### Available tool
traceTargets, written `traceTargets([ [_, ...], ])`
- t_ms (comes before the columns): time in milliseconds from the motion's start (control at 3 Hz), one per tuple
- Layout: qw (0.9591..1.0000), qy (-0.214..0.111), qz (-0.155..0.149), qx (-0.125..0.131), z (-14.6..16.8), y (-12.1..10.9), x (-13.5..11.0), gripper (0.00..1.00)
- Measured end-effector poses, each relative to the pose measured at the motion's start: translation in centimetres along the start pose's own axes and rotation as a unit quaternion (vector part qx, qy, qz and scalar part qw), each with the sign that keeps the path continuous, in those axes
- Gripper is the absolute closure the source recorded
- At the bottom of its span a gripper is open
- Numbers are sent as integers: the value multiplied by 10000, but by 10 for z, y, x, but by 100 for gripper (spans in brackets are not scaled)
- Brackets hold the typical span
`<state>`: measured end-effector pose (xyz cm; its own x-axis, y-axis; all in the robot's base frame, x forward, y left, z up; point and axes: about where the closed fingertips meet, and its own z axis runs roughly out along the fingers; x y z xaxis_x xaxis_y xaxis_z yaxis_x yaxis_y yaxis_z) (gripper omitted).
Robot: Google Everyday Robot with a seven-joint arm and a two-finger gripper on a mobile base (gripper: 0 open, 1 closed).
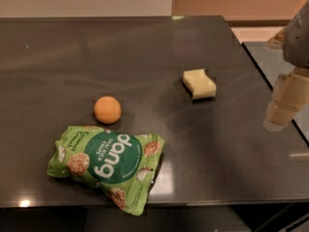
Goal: Pick green rice chip bag
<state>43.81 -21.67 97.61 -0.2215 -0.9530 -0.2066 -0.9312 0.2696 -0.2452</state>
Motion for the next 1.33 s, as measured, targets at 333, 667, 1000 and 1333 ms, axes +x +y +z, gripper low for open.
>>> traceTargets([
  [333,10000,-38,-43,-25,0,2,-4,0],
  [667,9990,-270,-311,-188,1,17,-27,0],
  [1000,9955,-529,-686,-386,7,45,-67,0],
  [1333,9908,-696,-1012,-574,21,73,-103,0],
])
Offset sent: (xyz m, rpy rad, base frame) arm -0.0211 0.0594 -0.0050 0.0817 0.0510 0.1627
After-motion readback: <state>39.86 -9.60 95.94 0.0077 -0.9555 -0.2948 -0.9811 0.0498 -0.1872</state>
